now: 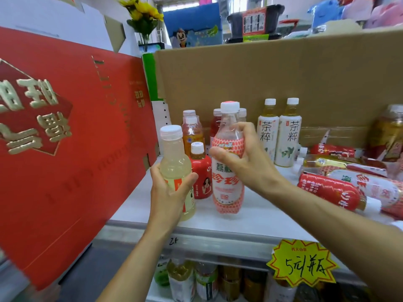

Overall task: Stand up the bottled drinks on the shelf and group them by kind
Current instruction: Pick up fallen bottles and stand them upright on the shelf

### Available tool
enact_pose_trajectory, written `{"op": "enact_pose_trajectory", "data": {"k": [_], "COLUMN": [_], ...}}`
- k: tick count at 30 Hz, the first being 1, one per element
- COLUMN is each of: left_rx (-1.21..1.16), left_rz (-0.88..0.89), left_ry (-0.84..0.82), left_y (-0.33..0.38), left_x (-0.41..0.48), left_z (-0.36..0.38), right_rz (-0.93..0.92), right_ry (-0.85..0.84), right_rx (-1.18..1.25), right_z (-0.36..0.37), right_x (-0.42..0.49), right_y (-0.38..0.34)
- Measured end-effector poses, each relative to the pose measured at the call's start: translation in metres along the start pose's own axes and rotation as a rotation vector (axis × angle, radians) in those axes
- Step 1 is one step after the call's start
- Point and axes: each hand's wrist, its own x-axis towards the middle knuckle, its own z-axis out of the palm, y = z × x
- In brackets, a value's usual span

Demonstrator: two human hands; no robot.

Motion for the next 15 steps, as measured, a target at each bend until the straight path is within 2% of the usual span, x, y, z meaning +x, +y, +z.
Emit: {"op": "enact_pose_trajectory", "data": {"k": [5,9,10,12,13,15], "left_rx": [-0.016,0.029,0.072,0.151,0.164,0.176], "left_rz": [-0.01,0.001,0.043,0.255,0.394,0.605], "left_ry": [-0.012,0.08,0.154,0.288,0.297,0.17], "left_y": [-0.007,-0.007,-0.006,0.002,0.008,0.024], "left_x": [-0.001,-0.009,-0.014,-0.027,-0.034,-0.047], "left_z": [-0.002,0.002,0.004,0.01,0.016,0.038], "right_rz": [0.005,0.079,0.091,0.096,0.111,0.171], "right_ry": [-0.008,-0.137,-0.162,-0.181,-0.186,-0.165], "right_rx": [0.024,-0.051,-0.14,-0.394,-0.504,-0.638], "right_z": [0.018,0.001,-0.01,-0.042,-0.062,-0.103], "right_x": [-0.005,-0.017,-0.024,-0.039,-0.047,-0.058], "right_y": [0.01,0.012,0.015,0.023,0.028,0.035]}}
